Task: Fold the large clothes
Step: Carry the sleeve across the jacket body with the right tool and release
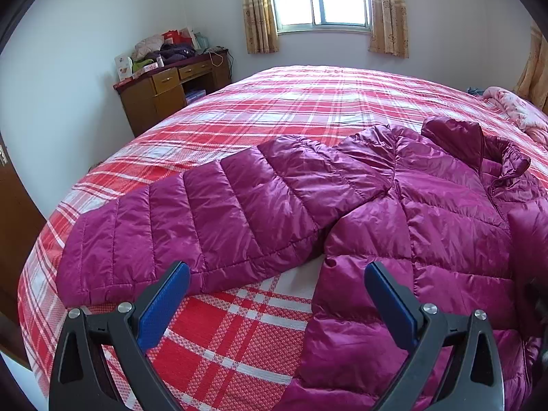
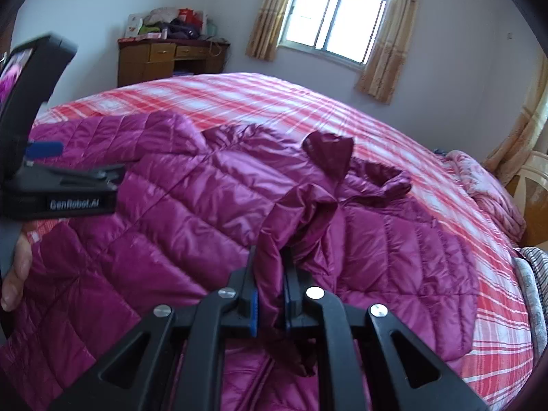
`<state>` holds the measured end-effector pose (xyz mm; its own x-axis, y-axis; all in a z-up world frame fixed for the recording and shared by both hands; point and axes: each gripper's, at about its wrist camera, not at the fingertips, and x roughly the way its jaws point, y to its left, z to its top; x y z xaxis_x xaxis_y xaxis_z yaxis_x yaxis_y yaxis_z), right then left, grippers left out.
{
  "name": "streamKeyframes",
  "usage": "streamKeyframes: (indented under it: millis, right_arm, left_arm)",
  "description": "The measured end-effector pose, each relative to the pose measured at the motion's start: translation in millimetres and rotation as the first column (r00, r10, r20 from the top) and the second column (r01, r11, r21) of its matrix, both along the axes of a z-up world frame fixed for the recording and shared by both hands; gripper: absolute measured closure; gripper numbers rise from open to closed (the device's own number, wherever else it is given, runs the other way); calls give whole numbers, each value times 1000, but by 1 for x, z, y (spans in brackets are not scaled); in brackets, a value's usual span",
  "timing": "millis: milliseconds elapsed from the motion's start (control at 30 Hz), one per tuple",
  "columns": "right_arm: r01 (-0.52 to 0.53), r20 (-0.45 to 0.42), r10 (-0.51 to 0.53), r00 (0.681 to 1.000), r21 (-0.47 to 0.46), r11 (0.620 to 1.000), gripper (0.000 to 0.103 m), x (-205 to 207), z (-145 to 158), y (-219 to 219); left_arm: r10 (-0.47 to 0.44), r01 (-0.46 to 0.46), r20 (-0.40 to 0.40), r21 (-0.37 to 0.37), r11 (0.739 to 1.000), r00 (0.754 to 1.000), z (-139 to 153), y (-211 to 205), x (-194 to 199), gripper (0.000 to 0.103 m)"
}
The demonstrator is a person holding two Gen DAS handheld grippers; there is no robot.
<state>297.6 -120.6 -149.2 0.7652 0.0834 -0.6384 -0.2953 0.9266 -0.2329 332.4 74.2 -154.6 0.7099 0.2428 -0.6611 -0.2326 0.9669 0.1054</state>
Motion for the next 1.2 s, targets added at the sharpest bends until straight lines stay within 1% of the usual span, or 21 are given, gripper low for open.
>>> streamKeyframes:
  millis: [33, 67, 100, 133, 167, 267, 333, 400, 467, 500, 567, 633, 700, 767, 867, 933, 1000, 1033, 1100, 1167, 1200]
  right_arm:
    - [-16, -7, 16, 1000, 13, 1000, 84, -1, 0, 1]
    - [-42, -10, 43, 999, 41, 998, 70, -5, 1, 0]
    - [-61, -12, 62, 998, 61, 996, 40, -7, 3, -1]
    - [-96, 0, 96, 995, 87, 992, 28, -15, 7, -2]
    - [-121, 21, 120, 993, 93, 988, 21, -23, 11, -1]
    - [-178, 19, 177, 984, 95, 979, 21, -38, 18, -1]
    - [-201, 23, 199, 980, 153, 968, 25, -50, 28, -12]
    - [-194, 15, 195, 981, 227, 954, 41, -53, 35, -28]
    - [-120, 15, 122, 992, 295, 948, 50, -49, 45, -52]
    - [-64, 13, 63, 998, 289, 955, 55, -41, 47, -59]
    - [89, -4, -90, 996, 227, 970, 60, -23, 42, -75]
    - [198, -36, -195, 980, 214, 957, 60, -5, 33, -91]
    - [272, -79, -261, 962, 204, 940, 60, 11, 19, -103]
    - [285, -126, -265, 956, 188, 940, 60, 22, 1, -103]
    - [251, -170, -225, 959, 148, 957, 60, 26, -22, -85]
    - [242, -148, -223, 963, 121, 963, 60, 26, -28, -78]
    - [238, -149, -219, 964, 128, 963, 60, 28, -30, -81]
    - [236, -154, -215, 965, 140, 962, 60, 30, -30, -82]
    - [225, -169, -198, 966, 161, 961, 60, 27, -26, -89]
    - [213, -164, -181, 970, 207, 955, 60, 24, -15, -100]
    - [214, -128, -187, 974, 258, 942, 60, 18, -4, -112]
  left_arm:
    - [-1, 1, 1, 2, 1000, 1000, 1, -1, 0, 1]
    - [-2, 2, 3, 5, 1000, 1000, 2, -1, 0, 1]
    - [-1, 1, 7, 8, 1000, 1000, 4, -1, 0, 1]
    - [1, -2, 10, 9, 1000, 1000, 6, -1, 0, 1]
    - [7, -7, 16, 7, 1000, 1000, 9, 0, 1, 1]
    - [22, -22, 31, -4, 1000, 999, 19, 4, 3, 1]
    - [25, -25, 47, -5, 1000, 999, 25, 4, 2, 1]
    - [20, -20, 67, 3, 1000, 998, 33, 1, 1, 1]
    - [17, -17, 87, -1, 1000, 996, 40, -4, 0, 1]
    - [6, -6, 94, -6, 1000, 996, 43, -9, 0, 1]
    - [-26, 27, 93, -6, 1000, 995, 46, -25, 3, 1]
    - [-60, 59, 94, 14, 998, 994, 48, -44, 4, 1]
    - [-108, 103, 97, 52, 993, 989, 46, -69, 4, 1]
    - [-153, 146, 74, 92, 985, 985, 37, -92, 7, 1]
    - [-153, 148, 18, 175, 973, 988, 11, -109, 13, 1]
    - [-137, 140, -31, 215, 967, 990, -7, -110, 18, 1]
    - [-126, 139, -82, 187, 972, 989, -20, -101, 23, 1]
    - [-120, 133, -87, 164, 977, 989, -19, -97, 23, 1]
    - [-101, 113, -84, 157, 981, 991, -8, -92, 22, 1]
    - [-94, 95, -18, 133, 987, 995, 17, -88, 15, 1]
    - [-93, 91, 14, 118, 989, 996, 29, -87, 11, 1]
